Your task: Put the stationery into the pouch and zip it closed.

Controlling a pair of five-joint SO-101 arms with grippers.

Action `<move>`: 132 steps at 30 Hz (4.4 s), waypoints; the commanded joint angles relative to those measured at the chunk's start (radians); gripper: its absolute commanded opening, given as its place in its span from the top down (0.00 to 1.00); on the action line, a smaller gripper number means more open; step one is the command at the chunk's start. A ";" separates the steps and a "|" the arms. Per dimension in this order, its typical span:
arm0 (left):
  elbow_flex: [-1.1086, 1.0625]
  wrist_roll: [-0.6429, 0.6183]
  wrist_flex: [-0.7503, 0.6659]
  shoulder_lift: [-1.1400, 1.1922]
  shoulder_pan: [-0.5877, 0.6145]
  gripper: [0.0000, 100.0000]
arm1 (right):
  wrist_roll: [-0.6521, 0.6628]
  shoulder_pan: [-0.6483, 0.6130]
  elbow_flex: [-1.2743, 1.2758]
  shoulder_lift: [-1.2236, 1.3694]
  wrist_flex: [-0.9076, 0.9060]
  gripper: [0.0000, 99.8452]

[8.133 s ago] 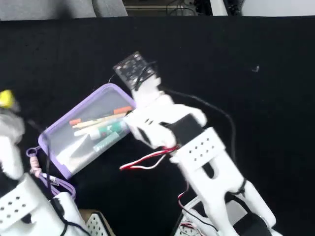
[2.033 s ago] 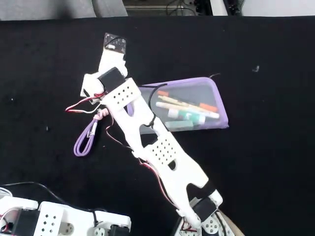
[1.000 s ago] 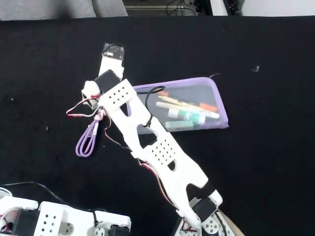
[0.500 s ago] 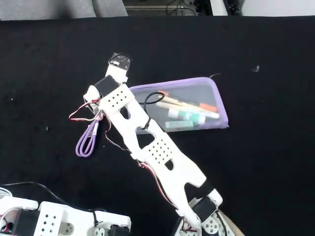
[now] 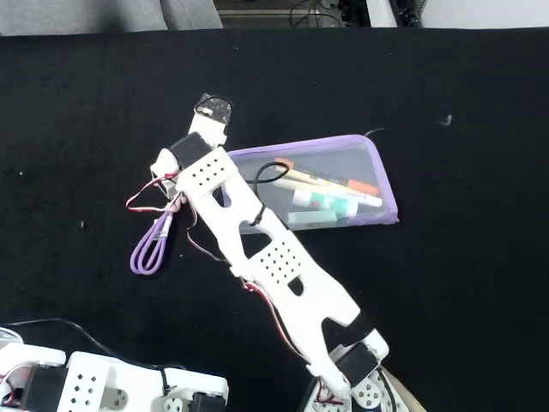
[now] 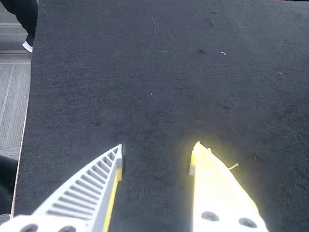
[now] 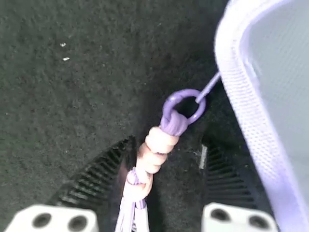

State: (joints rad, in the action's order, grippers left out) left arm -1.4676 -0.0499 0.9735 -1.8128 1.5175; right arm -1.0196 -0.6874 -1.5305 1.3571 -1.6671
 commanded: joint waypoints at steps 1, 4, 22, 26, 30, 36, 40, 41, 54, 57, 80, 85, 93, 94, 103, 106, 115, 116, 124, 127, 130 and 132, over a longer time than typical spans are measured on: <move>0.015 -0.008 0.003 -0.008 -0.012 0.77 | -0.011 0.026 -0.044 0.004 0.031 0.81; 0.013 -0.008 0.003 -0.008 -0.012 0.77 | -0.003 0.029 -0.056 0.001 0.025 0.88; 0.012 -0.008 -0.002 -0.008 -0.012 0.77 | 0.256 0.029 -0.140 -0.137 -0.094 0.99; 0.018 -0.008 -0.002 -0.008 -0.012 0.77 | 0.470 0.031 -0.140 -0.229 -0.094 0.99; 0.019 -0.008 -0.003 -0.008 -0.012 0.77 | 0.649 0.049 -0.140 -0.334 -0.094 0.99; 0.019 -0.008 -0.003 -0.008 -0.008 0.77 | 0.856 0.089 -0.097 -0.507 -0.100 0.99; 0.019 -0.008 -0.003 -0.008 -0.012 0.77 | 0.957 0.098 0.068 -0.667 -0.100 0.99; 0.019 -0.008 -0.003 -0.008 -0.012 0.77 | 0.977 0.100 0.128 -0.713 -0.100 0.99; 0.012 -0.008 -0.061 -0.008 -0.015 0.77 | 1.237 0.101 0.858 -1.300 -0.098 0.99; 0.013 -0.006 -0.061 -0.008 -0.054 0.77 | 1.267 0.101 0.969 -1.399 -0.098 0.99; 0.191 -0.006 -0.029 -0.008 -0.918 0.77 | 1.554 0.491 1.449 -1.933 -0.100 0.99; 0.360 -0.006 0.080 -0.008 -1.179 0.77 | 1.596 0.525 1.540 -1.998 -0.100 0.99; 0.565 0.167 0.244 -0.008 -1.601 0.77 | 1.665 0.539 1.656 -2.126 -0.100 0.99; 0.582 0.198 0.264 -0.008 -1.650 0.77 | 1.672 0.539 1.675 -2.143 -0.100 0.99; 0.624 0.482 0.388 -0.008 -2.011 0.77 | 1.771 0.532 1.788 -2.282 -0.100 0.99; 0.622 0.549 0.414 -0.008 -2.115 0.77 | 1.800 0.532 1.819 -2.310 -0.100 0.99; 0.565 0.672 0.325 0.000 -2.252 0.77 | 1.890 0.522 1.882 -2.348 -0.100 0.99; 0.535 0.681 0.287 0.000 -2.246 0.77 | 1.889 0.508 1.882 -2.356 -0.100 0.99; 0.361 0.689 0.034 0.003 -2.244 0.77 | 1.887 0.420 1.971 -2.447 -0.100 0.99; 0.328 0.689 -0.025 0.003 -2.244 0.77 | 1.890 0.420 1.980 -2.466 -0.100 0.99; 0.283 0.689 -0.078 0.003 -2.244 0.77 | 1.890 0.413 1.985 -2.476 -0.100 0.99; 0.257 0.689 -0.087 0.003 -2.252 0.77 | 1.890 0.399 1.985 -2.479 -0.100 0.99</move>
State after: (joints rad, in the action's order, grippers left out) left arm -1.2037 0.6299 0.9244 -1.8205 -0.7165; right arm 0.8631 -0.2716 0.4534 -1.1162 -1.7392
